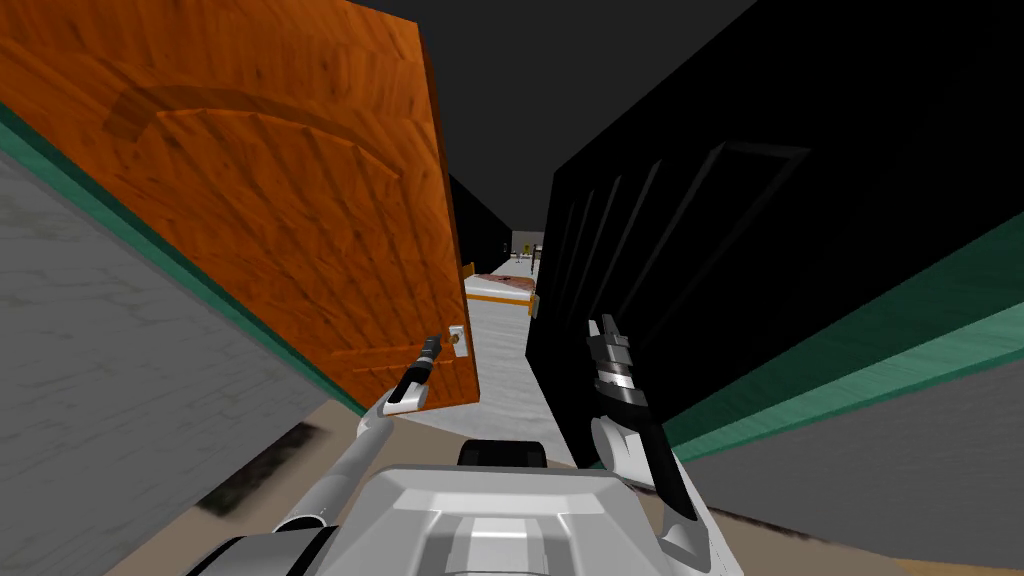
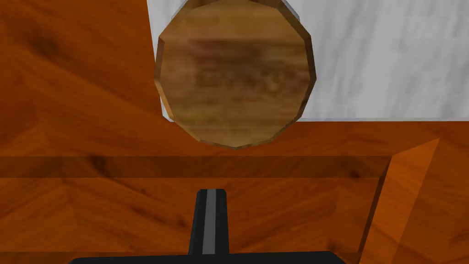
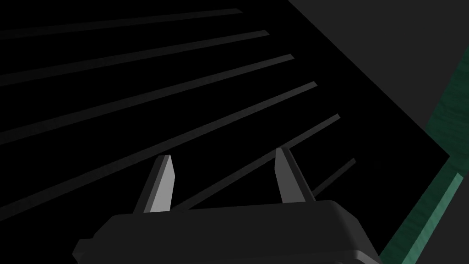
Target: Push the door open
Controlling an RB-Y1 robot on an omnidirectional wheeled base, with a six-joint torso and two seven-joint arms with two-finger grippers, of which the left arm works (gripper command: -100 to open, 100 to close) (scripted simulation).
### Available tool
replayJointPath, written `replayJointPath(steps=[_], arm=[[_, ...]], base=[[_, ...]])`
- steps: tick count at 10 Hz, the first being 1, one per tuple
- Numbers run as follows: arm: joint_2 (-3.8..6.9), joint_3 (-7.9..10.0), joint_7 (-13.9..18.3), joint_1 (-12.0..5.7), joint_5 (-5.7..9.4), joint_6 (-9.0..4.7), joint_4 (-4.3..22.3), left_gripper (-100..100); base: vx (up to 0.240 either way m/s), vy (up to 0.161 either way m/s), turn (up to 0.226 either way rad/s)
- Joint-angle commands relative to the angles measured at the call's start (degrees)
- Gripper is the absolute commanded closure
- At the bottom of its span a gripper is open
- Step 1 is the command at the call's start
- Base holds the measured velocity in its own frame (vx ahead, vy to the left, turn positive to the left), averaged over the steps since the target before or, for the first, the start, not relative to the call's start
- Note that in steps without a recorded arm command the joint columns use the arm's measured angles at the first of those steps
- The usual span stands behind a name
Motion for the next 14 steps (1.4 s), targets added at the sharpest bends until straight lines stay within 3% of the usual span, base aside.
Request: replayJointPath(steps=[1, 4, 7, 8, 10, 14], arm=[[-0.09, -0.35, 0.4, 0.09, 0.02, 0.79, -0.3, -100], [-0.35, -1.24, 1.2, -0.18, 0.12, 3.22, -0.5, -100], [-0.51, -1.81, 1.7, -0.35, 0.18, 4.81, -0.7, -100], [-0.52, -1.7, 1.5, -0.34, 0.17, 4.44, -0.6, -100], [-1.51, -1.38, 0.7, -1.07, -0.1, 4.39, 0.0, -100], [-4.02, -0.46, -1.5, -3.01, -0.81, 3.94, 1.8, -100]], base=[[-0.201, -0.06, 0.007], [-0.223, -0.13, 0.009], [-0.225, -0.126, 0.008], [-0.09, -0.044, 0.003], [0.108, 0.035, -0.006], [0.214, 0.078, -0.007]])
